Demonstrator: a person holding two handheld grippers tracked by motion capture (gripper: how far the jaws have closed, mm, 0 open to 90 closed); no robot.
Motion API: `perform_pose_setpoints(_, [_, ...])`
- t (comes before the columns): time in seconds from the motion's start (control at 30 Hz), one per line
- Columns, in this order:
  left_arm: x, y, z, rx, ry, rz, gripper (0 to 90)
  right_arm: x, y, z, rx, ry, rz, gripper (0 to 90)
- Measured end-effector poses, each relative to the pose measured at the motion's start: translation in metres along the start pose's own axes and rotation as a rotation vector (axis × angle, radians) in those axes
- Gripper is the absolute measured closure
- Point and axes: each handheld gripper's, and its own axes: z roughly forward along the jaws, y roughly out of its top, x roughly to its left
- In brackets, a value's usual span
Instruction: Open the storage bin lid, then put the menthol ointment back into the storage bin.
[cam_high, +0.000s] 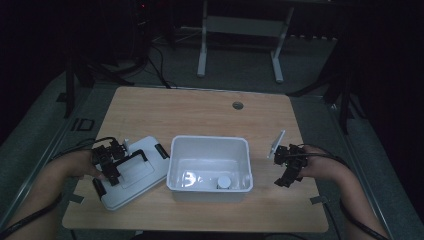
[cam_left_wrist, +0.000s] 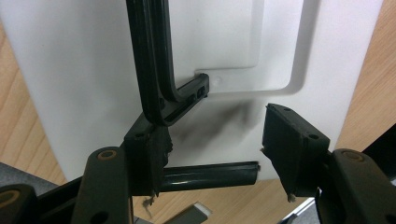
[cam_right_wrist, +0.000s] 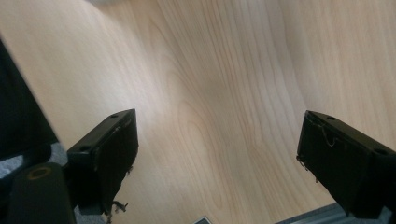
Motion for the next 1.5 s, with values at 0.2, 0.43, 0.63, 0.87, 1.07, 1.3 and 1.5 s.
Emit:
perform_pose_setpoints(0.2, [-0.001,0.001,-0.002,-0.015,0.016,0.014,40.8,-0.001,-0.014,0.027,-0.009,-0.003,0.031,12.9])
perform_pose_setpoints(0.43, [0.002,0.003,0.0,-0.033,0.02,0.013,43.5,0.007,-0.019,0.045,0.023,0.033,0.002,13.7])
perform_pose_setpoints(0.63, [-0.001,0.009,0.001,-0.028,0.074,0.031,54.8,0.007,-0.018,0.043,0.014,0.027,0.023,13.7])
perform_pose_setpoints(0.87, [-0.005,0.01,0.004,-0.024,0.117,0.031,72.8,0.004,-0.022,0.039,0.014,0.012,0.043,13.7])
perform_pose_setpoints(1.07, [-0.01,0.014,0.006,0.009,0.118,0.027,82.2,0.003,-0.028,0.047,0.028,0.025,0.062,13.7])
perform_pose_setpoints(1.3, [-0.001,0.011,0.004,-0.021,0.054,-0.02,83.6,0.004,-0.029,0.05,0.03,0.038,0.063,13.7])
perform_pose_setpoints(1.5, [0.002,0.005,0.002,-0.041,0.05,-0.02,83.7,0.003,-0.03,0.047,0.032,0.033,0.069,13.7])
